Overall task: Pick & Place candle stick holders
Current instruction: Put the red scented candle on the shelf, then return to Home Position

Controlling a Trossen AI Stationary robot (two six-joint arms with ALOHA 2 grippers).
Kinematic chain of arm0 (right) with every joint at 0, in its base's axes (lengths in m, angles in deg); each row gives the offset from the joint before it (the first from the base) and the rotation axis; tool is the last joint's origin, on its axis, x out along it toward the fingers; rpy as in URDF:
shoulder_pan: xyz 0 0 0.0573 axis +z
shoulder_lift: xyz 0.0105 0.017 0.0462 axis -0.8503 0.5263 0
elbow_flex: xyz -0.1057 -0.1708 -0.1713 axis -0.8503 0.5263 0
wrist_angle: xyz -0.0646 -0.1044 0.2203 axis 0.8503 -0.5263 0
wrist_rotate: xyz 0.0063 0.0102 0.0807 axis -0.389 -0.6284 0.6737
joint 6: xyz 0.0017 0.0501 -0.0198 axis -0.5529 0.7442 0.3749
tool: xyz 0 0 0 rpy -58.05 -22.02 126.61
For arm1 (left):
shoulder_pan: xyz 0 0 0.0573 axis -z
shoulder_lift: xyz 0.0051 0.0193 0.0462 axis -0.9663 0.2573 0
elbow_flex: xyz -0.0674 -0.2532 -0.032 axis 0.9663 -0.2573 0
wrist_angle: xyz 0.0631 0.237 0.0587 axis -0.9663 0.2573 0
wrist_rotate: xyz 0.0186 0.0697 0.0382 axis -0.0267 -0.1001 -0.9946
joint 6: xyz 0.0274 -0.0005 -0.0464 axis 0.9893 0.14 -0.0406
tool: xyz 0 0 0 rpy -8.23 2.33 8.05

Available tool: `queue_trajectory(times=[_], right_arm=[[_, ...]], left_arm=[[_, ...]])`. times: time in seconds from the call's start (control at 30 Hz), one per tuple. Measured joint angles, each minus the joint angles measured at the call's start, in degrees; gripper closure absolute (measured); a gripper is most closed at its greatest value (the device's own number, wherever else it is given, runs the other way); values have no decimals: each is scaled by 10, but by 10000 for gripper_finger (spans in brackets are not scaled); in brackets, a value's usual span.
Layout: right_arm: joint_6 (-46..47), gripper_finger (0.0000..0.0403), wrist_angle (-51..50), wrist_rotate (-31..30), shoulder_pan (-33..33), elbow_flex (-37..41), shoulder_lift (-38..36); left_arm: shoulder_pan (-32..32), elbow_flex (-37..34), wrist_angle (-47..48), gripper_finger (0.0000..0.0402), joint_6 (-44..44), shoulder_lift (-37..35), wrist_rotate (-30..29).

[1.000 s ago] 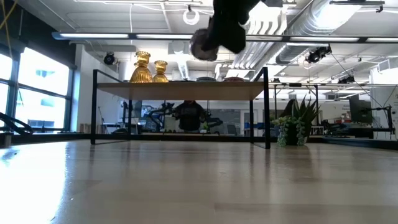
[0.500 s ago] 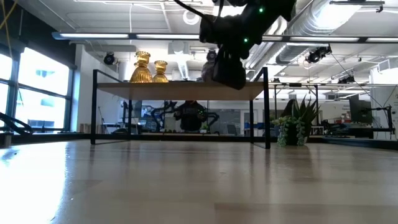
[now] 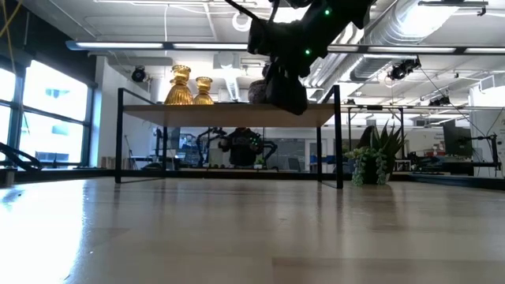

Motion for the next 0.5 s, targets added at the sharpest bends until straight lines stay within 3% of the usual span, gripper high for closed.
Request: queue_trajectory(times=[0.2,0.37,0.5], right_arm=[[11,161,2,-2,0,0,0],[13,152,-11,-96,4,0,1],[3,151,-9,-100,18,0,1]], left_arm=[[0,0,4,82,-6,0,19],[0,0,5,82,-5,0,18],[0,0,9,82,-5,0,16]])
